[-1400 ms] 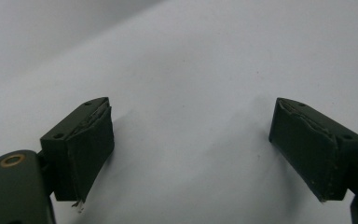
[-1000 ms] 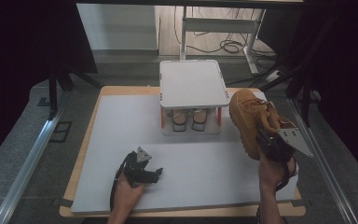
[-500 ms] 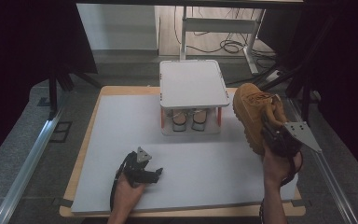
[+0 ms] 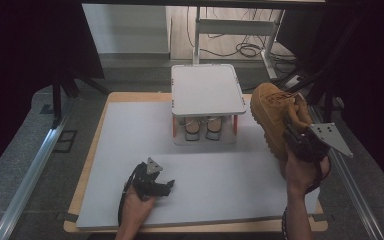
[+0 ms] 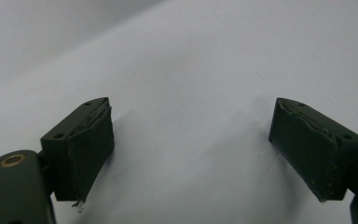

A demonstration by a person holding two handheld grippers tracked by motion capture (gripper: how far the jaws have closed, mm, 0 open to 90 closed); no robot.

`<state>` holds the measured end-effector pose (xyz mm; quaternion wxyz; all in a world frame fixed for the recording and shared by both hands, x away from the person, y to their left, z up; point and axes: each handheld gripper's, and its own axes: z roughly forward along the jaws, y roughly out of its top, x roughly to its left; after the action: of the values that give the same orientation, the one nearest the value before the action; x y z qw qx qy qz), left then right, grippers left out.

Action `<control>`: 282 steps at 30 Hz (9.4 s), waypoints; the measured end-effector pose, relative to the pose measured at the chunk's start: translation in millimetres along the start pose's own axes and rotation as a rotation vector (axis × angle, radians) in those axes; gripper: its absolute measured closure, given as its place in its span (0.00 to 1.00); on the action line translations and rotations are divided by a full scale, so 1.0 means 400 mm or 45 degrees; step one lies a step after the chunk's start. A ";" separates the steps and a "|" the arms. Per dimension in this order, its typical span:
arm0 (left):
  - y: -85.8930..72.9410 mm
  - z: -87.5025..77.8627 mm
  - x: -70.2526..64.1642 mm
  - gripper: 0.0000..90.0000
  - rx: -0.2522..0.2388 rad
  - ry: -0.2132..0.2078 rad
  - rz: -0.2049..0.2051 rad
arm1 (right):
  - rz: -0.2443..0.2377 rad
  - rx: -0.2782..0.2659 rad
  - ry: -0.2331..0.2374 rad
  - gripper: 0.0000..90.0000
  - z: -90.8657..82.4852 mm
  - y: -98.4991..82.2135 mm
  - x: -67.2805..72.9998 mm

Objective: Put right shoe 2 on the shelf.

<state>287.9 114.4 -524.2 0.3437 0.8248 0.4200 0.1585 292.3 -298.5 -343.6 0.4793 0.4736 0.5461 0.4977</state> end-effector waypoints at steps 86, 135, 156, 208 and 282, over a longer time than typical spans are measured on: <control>-0.001 -0.002 -0.001 0.16 -0.001 0.004 0.019 | -0.017 -0.107 0.349 0.61 0.206 0.084 0.303; -0.001 -0.002 -0.002 0.17 -0.004 0.004 0.024 | 0.027 -0.107 0.430 0.47 0.366 0.053 0.432; -0.001 -0.001 -0.003 0.17 -0.007 0.009 0.024 | 0.027 0.016 0.496 0.13 0.374 0.056 0.396; -0.001 -0.001 -0.002 0.17 -0.004 0.005 0.018 | -0.136 0.271 0.742 1.00 0.221 -0.080 0.271; -0.001 -0.001 -0.003 0.17 -0.007 0.007 0.020 | -0.252 0.255 0.835 0.56 0.260 -0.078 0.423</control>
<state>286.6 113.8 -524.1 0.3436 0.8267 0.4140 0.1647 379.1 -122.9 -388.4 0.2757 0.2782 0.7601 0.5185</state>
